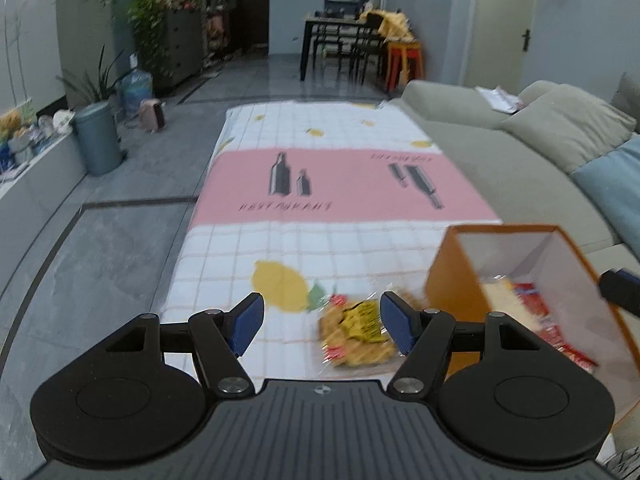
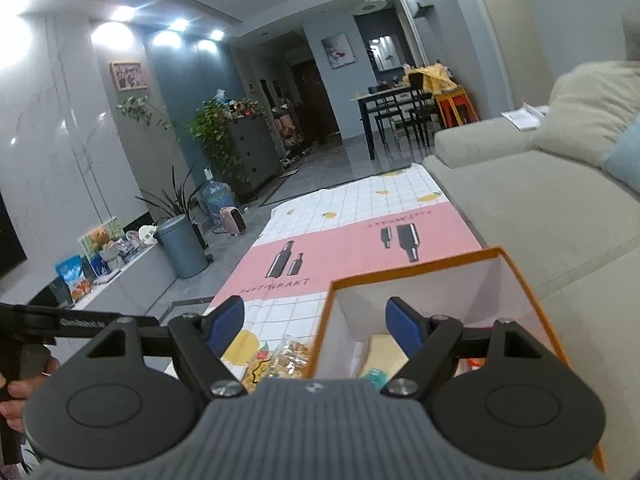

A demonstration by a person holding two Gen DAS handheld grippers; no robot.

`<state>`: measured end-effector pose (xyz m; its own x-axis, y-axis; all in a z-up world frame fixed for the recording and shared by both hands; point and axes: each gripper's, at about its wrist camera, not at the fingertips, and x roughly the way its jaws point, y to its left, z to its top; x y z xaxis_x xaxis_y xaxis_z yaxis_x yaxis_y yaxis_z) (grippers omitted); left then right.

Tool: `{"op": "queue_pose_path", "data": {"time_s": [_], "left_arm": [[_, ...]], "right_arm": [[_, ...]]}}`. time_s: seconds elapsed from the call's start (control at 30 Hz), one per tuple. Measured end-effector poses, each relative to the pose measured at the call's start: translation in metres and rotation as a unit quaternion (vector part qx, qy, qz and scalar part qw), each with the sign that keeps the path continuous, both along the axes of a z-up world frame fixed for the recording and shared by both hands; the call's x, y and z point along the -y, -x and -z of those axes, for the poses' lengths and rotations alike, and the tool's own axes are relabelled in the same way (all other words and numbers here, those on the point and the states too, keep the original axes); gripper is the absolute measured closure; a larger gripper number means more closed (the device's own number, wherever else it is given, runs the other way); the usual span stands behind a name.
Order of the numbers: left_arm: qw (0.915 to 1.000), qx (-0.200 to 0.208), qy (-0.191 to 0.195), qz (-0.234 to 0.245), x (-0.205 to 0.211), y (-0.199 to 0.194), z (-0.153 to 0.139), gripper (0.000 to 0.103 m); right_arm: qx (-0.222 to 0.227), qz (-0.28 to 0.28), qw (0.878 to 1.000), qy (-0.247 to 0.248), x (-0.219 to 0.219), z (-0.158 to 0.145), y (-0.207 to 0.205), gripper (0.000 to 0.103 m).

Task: Organize snacks
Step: 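Move both grippers to the waffle cake and peanut bag beside the box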

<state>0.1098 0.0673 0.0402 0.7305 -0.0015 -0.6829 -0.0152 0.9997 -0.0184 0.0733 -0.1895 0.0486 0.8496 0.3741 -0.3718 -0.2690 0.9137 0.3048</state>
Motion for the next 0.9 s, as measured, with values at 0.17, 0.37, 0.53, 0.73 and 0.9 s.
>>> {"op": "queue_pose_path", "data": {"time_s": [0.17,0.37,0.53,0.73,0.9], "left_arm": [[0.9994,-0.030,0.000,-0.019,-0.024,-0.006,0.016,0.025],[0.9975,-0.065,-0.011,-0.023,-0.040,-0.011,0.040,0.024],[0.9931,-0.110,0.027,-0.031,-0.057,-0.018,0.059,0.025],[0.9891,-0.134,0.049,-0.036,-0.071,-0.027,0.072,0.025],[0.9862,-0.156,0.047,-0.033,-0.077,-0.035,0.084,0.025]], "right_arm": [[0.051,-0.013,0.989,0.141,-0.058,-0.003,0.012,0.027],[0.042,-0.060,0.961,0.266,-0.128,0.018,0.009,0.030],[0.006,-0.067,0.952,0.300,-0.162,0.045,-0.006,0.033],[-0.038,-0.047,0.945,0.320,-0.189,0.073,-0.024,0.035],[-0.071,-0.032,0.944,0.321,-0.200,0.092,-0.042,0.037]]}}
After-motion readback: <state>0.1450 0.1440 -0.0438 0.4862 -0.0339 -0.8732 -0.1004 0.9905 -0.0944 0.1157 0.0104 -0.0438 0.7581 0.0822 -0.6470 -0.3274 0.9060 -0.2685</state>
